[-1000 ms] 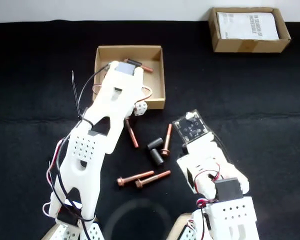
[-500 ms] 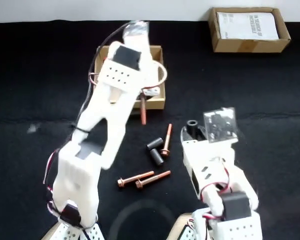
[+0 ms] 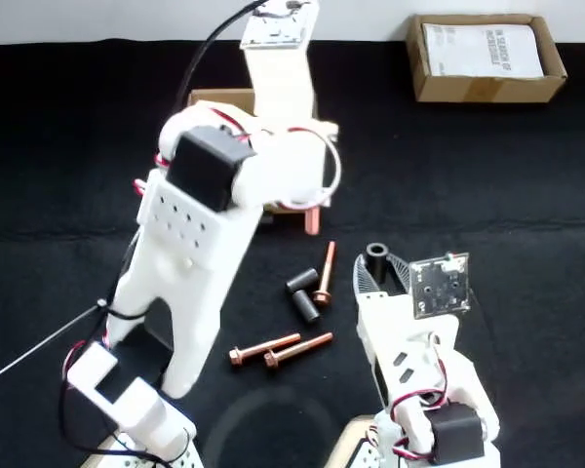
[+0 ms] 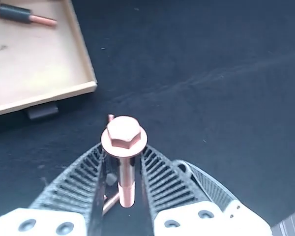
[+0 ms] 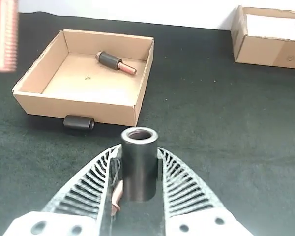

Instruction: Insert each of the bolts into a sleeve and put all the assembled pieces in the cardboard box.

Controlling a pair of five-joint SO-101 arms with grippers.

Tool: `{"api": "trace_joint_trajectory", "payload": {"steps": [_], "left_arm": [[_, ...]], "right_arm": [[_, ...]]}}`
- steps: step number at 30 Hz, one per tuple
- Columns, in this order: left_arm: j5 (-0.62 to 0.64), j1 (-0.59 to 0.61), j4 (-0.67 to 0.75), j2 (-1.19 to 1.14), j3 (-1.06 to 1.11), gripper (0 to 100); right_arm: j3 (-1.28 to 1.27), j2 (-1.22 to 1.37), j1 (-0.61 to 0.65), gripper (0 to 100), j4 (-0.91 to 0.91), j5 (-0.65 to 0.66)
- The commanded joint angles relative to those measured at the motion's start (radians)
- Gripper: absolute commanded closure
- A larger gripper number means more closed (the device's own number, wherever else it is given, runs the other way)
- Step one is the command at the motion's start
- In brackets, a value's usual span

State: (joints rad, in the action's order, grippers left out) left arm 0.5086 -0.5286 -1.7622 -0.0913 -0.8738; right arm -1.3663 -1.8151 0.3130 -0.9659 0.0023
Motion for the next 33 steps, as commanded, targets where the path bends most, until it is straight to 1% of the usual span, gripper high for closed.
{"api": "trace_joint_trajectory", "payload": {"steps": [1,4,7,9,11,12,16,21,22,24,27,30,33], "left_arm": [[0.0,-0.064,0.012,0.038,-0.036,99],[0.002,-0.082,0.054,0.021,-0.036,99],[-0.003,-0.076,0.081,0.021,-0.035,99],[-0.006,-0.077,0.048,0.047,-0.039,99],[-0.006,-0.074,-0.005,0.119,-0.028,99],[-0.006,-0.064,-0.006,0.166,-0.008,99],[-0.008,-0.004,-0.005,0.364,0.128,99],[-0.008,-0.001,0.009,0.51,0.398,99],[-0.008,0.001,0.04,0.526,0.456,99],[-0.008,0.022,0.15,0.553,0.598,99],[-0.008,0.059,0.397,0.587,0.819,99],[-0.006,0.061,0.644,0.633,1.003,99],[-0.006,0.05,0.855,0.68,1.152,99]], "right_arm": [[-0.042,-0.008,0.073,99.2,0.085,-0.008],[-0.073,-0.008,0.148,99.2,0.13,-0.008],[-0.101,-0.008,0.179,99.2,0.163,-0.008],[-0.117,-0.008,0.179,99.2,0.176,-0.008],[-0.12,-0.008,0.179,99.2,0.173,-0.008],[-0.122,-0.008,0.179,99.2,0.173,-0.008],[-0.122,-0.007,0.179,99.2,0.174,-0.008],[-0.124,-0.001,0.18,99.2,0.174,-0.005],[-0.124,0.001,0.182,99.2,0.176,-0.005],[-0.124,0.001,0.182,99.2,0.176,-0.005],[-0.124,0.001,0.182,99.2,0.176,-0.005],[-0.124,0.001,0.182,99.2,0.176,-0.005],[-0.124,0.001,0.182,99.2,0.176,-0.005]]}}
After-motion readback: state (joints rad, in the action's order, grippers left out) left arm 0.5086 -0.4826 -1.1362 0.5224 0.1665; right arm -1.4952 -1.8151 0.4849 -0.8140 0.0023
